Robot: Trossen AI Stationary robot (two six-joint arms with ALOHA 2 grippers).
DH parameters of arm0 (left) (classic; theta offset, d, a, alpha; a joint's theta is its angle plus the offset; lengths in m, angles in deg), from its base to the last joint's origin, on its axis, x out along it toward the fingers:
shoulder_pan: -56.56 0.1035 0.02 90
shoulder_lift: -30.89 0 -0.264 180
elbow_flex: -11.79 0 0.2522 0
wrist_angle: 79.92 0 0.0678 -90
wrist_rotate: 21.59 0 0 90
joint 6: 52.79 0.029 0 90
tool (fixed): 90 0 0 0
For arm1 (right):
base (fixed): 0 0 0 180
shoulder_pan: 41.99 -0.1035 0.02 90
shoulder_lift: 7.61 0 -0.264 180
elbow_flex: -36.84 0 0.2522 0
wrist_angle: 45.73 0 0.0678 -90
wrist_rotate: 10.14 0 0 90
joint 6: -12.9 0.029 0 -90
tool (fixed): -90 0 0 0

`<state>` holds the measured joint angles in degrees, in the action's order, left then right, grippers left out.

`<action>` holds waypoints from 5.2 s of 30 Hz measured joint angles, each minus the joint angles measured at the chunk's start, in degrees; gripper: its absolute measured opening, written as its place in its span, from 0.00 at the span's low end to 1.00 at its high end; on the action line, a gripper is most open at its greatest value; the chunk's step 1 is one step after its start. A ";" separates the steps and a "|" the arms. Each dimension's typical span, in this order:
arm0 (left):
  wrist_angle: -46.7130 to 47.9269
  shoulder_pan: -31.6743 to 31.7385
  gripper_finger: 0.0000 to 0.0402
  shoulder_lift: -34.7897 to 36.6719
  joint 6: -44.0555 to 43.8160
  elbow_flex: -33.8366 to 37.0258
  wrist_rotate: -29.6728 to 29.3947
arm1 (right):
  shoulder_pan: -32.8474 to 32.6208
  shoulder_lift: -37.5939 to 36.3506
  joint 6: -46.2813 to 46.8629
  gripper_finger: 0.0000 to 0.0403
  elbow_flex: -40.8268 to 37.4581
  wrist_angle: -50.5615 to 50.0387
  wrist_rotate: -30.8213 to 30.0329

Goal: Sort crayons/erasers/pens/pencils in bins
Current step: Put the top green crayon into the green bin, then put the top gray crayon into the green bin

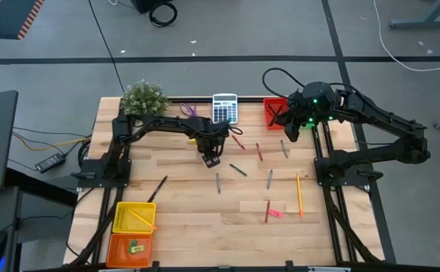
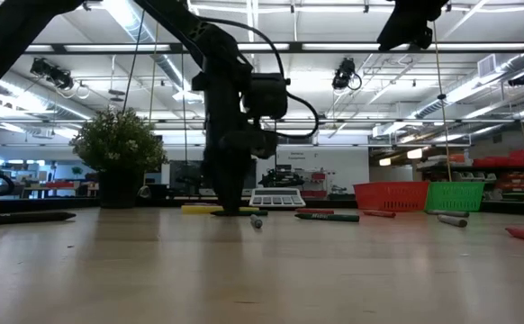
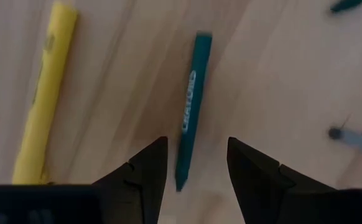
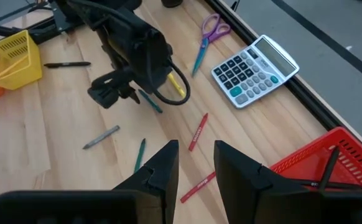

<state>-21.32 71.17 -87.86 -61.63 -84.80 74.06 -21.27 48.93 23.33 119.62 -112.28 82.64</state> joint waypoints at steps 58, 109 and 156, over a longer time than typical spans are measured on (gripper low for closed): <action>-7.69 5.45 0.04 11.87 -10.07 -0.02 10.56 | -3.79 -0.13 24.60 0.27 -1.98 -25.11 10.65; -9.73 5.48 0.06 29.26 -10.08 -0.07 17.35 | 8.77 26.93 36.60 0.27 -23.24 -0.21 -2.11; -9.45 5.47 0.04 29.56 -13.19 -0.07 19.16 | 9.00 33.79 33.52 0.16 -26.33 7.17 -4.49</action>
<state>-30.77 76.64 -58.29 -74.82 -84.86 93.22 -12.27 82.72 56.85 93.28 -105.12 78.16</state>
